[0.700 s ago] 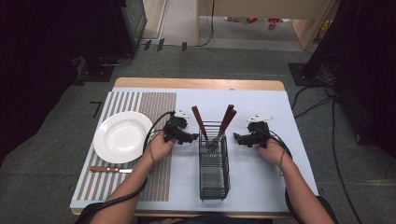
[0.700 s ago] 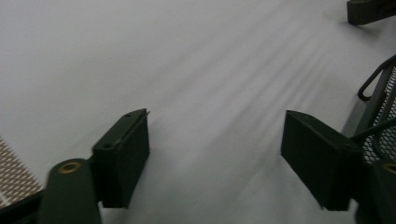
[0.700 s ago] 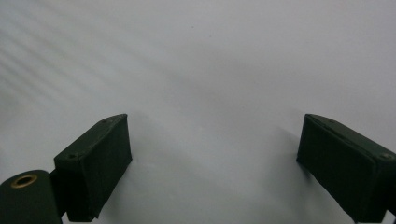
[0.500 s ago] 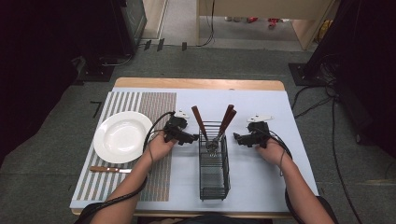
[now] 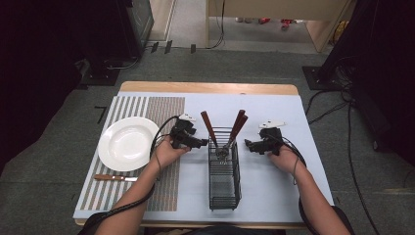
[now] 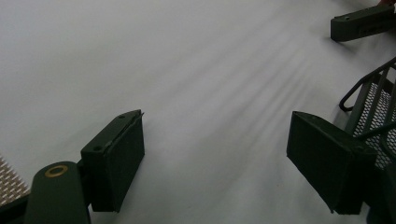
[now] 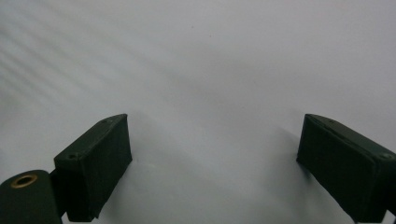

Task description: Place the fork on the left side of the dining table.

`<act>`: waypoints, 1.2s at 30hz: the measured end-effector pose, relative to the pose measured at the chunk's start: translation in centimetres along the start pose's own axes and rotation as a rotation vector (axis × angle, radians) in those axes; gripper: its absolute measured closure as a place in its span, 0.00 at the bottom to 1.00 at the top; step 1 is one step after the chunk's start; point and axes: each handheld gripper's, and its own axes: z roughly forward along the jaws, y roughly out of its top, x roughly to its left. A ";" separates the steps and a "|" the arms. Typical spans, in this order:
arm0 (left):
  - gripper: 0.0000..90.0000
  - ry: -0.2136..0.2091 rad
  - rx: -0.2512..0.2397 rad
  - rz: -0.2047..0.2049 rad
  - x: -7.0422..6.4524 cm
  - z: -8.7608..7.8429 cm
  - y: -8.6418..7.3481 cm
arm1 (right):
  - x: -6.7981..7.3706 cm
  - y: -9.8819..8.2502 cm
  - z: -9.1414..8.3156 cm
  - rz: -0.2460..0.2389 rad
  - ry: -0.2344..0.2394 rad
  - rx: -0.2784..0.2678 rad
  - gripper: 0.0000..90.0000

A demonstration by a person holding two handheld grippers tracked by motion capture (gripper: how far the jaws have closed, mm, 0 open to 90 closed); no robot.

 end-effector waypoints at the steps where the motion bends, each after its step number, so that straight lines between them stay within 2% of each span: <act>1: 0.22 0.003 0.001 0.005 0.0 0.0 0.0 | 0.0 0.0 0.0 0.000 0.000 0.000 0.10; 4: 0.25 -0.001 0.002 0.004 0.1 -0.1 0.0 | 0.0 0.0 0.0 0.002 0.001 0.001 0.10; 5: 0.25 -0.008 0.001 -0.013 0.2 -0.1 0.1 | 0.0 0.0 0.0 0.002 0.002 0.001 0.10; 7: 0.25 -0.010 0.000 -0.017 0.2 -0.1 0.1 | 0.0 0.0 0.0 0.002 0.002 0.002 0.10; 10: 0.27 -0.002 0.009 -0.002 0.3 -0.2 0.2 | 0.0 0.0 0.0 0.001 0.002 0.002 0.10; 15: 0.30 0.002 0.023 -0.007 0.4 -0.3 0.3 | 0.0 0.0 0.0 0.002 0.002 0.002 0.10; 16: 0.30 0.007 0.030 -0.004 0.4 -0.4 0.3 | 0.0 0.0 0.0 0.002 0.002 0.002 0.10; 17: 0.35 0.012 0.039 0.002 0.4 -0.5 0.4 | 0.0 0.0 0.0 0.002 0.002 0.002 0.10; 22: 0.38 -0.007 0.079 -0.012 0.5 -1.0 0.8 | 0.0 0.0 0.0 0.002 0.002 0.002 0.10; 26: 0.39 -0.018 0.093 -0.003 0.5 -1.4 1.1 | 0.0 0.0 0.0 0.002 0.002 0.003 0.10; 36: 0.40 -0.010 0.082 0.007 1.0 -2.7 1.8 | 0.0 0.0 0.0 0.002 0.001 0.003 0.10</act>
